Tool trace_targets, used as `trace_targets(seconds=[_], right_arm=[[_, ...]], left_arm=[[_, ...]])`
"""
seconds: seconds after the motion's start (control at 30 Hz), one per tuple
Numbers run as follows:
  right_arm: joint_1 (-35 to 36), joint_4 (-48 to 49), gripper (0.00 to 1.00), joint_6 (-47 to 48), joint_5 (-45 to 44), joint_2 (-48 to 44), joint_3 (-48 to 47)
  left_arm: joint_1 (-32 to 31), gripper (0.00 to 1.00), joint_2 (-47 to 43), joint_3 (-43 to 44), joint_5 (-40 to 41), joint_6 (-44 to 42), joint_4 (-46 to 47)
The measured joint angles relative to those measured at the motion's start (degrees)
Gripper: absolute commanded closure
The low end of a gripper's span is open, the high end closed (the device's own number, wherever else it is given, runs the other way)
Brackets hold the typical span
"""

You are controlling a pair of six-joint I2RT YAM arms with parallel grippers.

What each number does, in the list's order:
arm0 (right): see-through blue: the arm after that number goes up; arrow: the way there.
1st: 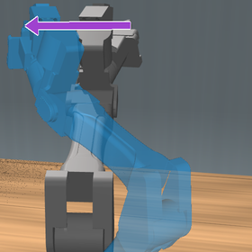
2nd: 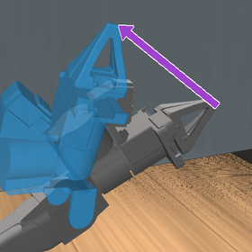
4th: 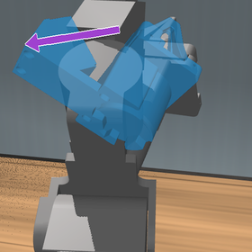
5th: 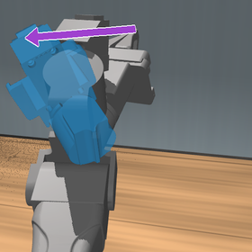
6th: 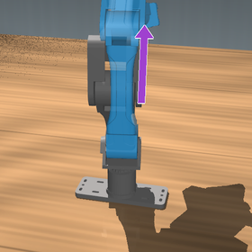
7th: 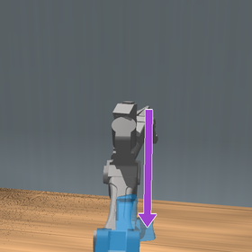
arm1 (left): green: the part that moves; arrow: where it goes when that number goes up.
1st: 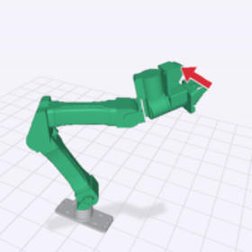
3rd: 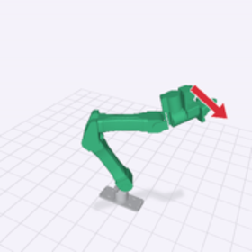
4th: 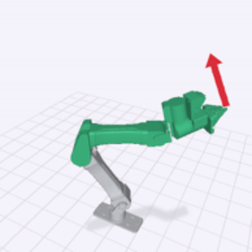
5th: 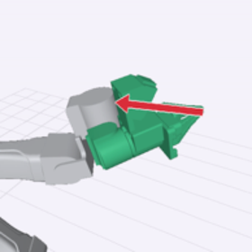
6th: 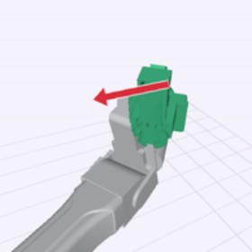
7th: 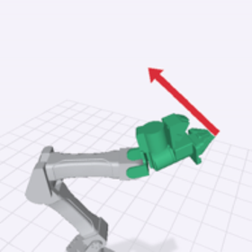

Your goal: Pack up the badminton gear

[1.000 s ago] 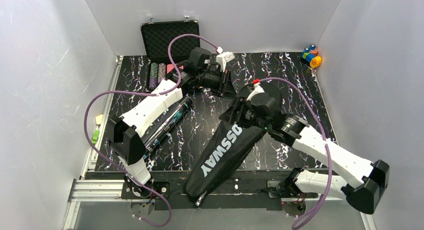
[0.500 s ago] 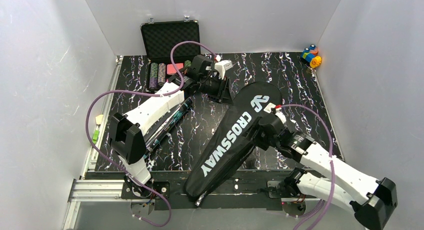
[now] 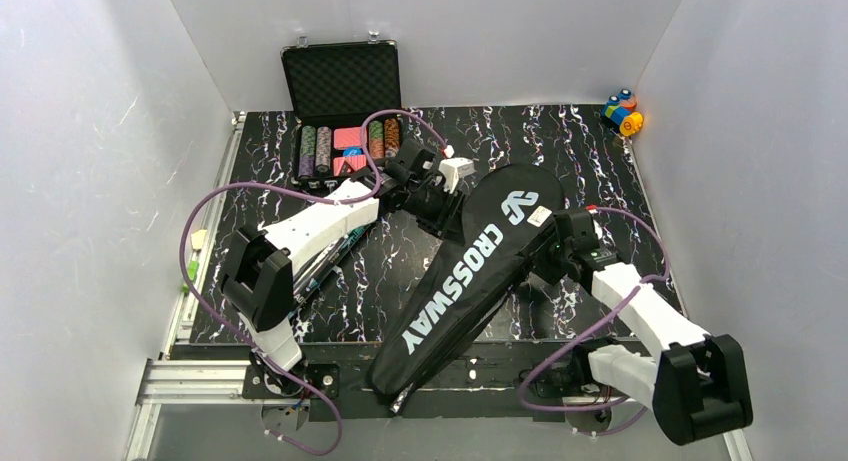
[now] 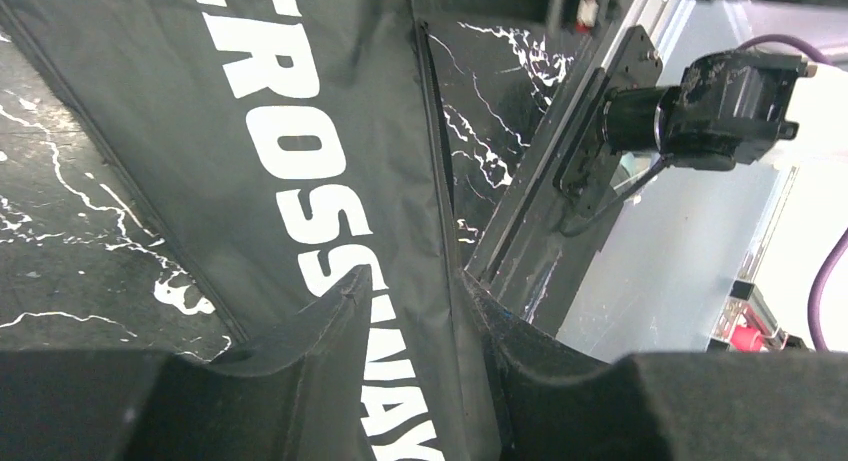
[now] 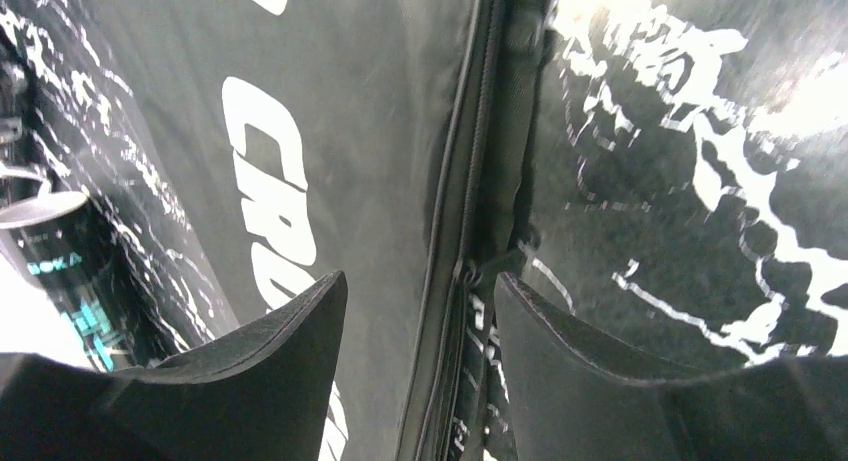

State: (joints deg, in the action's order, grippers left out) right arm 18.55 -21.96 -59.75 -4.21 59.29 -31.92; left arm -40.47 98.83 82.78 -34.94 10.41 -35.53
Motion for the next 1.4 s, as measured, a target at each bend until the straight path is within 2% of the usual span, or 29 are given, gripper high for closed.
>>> trace_targets(seconds=[0.13, 0.33, 0.6, 0.73, 0.8, 0.87, 0.97, 1.07, 1.2, 1.27, 1.33, 1.4], right_arm=[[-4.4, 2.8, 0.37, 2.7, 1.8, 4.7, -0.2], [-5.5, 5.6, 0.40, 4.7, 4.3, 10.1, -0.3], [-6.8, 9.9, 0.53, 6.4, 5.9, 15.5, -1.2], [-7.0, 11.5, 0.55, 7.3, 6.7, 16.1, -1.3], [-7.0, 11.7, 0.55, 7.8, 6.7, 16.1, -1.3], [-7.0, 11.7, 0.50, 8.4, 6.6, 16.1, -1.3], [-7.3, 11.5, 0.43, 9.4, 5.8, 16.1, -1.6], [-7.9, 11.4, 0.44, 10.5, 4.1, 16.5, -2.4], [-8.7, 11.6, 0.54, 10.6, 3.3, 17.3, -2.6], [-8.9, 12.3, 0.65, 10.4, 3.7, 17.9, -2.6], [-8.8, 13.4, 0.76, 10.4, 4.6, 18.4, -2.7], [-8.8, 13.8, 0.85, 10.5, 5.0, 18.6, -3.0]], left_arm=[[-0.9, 0.66, 0.0, -0.2, -0.2, -1.0, -0.1], [-0.9, 0.66, 0.0, -0.2, -0.1, -1.7, -0.1], [-0.9, 0.61, 0.0, -0.2, -0.1, -1.9, -0.2], [-1.1, 0.56, 0.0, -0.2, 0.0, -2.1, -0.3], [-1.3, 0.48, 0.0, -0.2, 0.1, -2.3, -0.5], [-1.6, 0.41, -0.1, -0.1, 0.1, -2.6, -0.5], [-1.8, 0.39, -0.4, -0.1, 0.3, -2.7, -0.5], [-1.9, 0.39, -0.9, -0.1, 0.3, -2.8, -0.5], [-1.9, 0.39, -1.3, -0.1, 0.4, -2.8, -0.5], [-2.0, 0.37, -1.3, -0.1, 0.5, -2.9, -0.5], [-2.1, 0.28, -1.3, -0.1, 0.7, -3.0, -0.5], [-2.1, 0.27, -1.3, -0.1, 1.0, -3.3, -0.5]])
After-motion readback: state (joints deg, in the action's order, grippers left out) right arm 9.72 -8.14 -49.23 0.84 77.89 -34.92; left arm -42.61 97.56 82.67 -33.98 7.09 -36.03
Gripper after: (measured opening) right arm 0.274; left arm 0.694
